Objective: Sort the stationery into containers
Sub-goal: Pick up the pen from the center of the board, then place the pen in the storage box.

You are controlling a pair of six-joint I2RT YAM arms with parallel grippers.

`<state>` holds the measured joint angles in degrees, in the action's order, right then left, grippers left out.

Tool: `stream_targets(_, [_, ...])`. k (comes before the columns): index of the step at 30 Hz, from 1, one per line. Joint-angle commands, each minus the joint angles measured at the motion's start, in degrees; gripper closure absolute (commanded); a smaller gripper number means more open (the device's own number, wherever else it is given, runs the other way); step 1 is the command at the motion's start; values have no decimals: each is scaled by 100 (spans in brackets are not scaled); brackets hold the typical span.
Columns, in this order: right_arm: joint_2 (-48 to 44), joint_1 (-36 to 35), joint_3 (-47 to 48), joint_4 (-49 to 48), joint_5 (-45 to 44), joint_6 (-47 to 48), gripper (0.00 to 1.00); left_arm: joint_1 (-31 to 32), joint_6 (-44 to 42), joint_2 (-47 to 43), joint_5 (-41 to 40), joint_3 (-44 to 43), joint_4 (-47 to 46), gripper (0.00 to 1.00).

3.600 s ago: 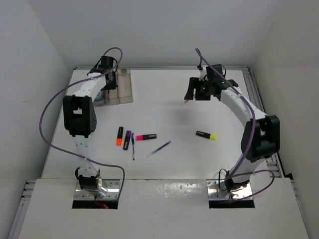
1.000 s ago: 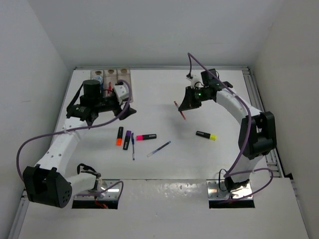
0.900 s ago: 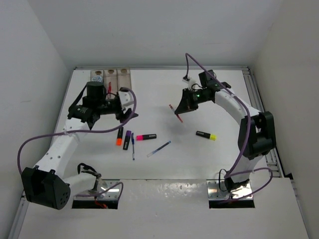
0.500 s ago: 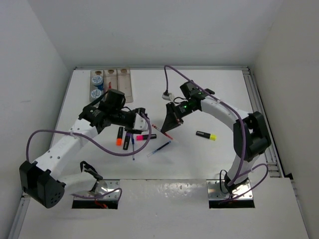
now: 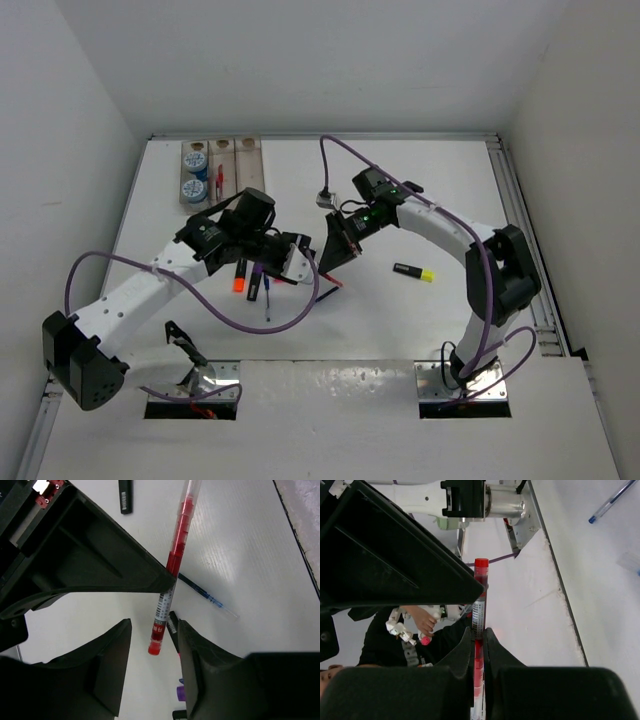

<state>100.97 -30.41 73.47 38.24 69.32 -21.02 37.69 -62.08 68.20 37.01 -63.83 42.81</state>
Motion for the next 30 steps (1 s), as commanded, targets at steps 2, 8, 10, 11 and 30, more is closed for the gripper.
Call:
stream_targets(2, [-183,-149,62,-71,284,-34,100,142,91,-18,-168,-94,-167,54])
stream_targets(8, [-236,-149,97,-106,266,-166,90,177,442,-105,-352,55,-342,85])
stream_targets(10, [-201,-70,97,-176,284,-306,65,72,635,-220,-318,116,-387,95])
stream_targets(11, [-200,17,88,-246,301,-385,61,37,749,-289,-274,204,-492,97])
stream_targets(30, [-621,1514,-421,-413,-3327,1133,60,-3363,7259,1949,-1794,-1348,-1266,100])
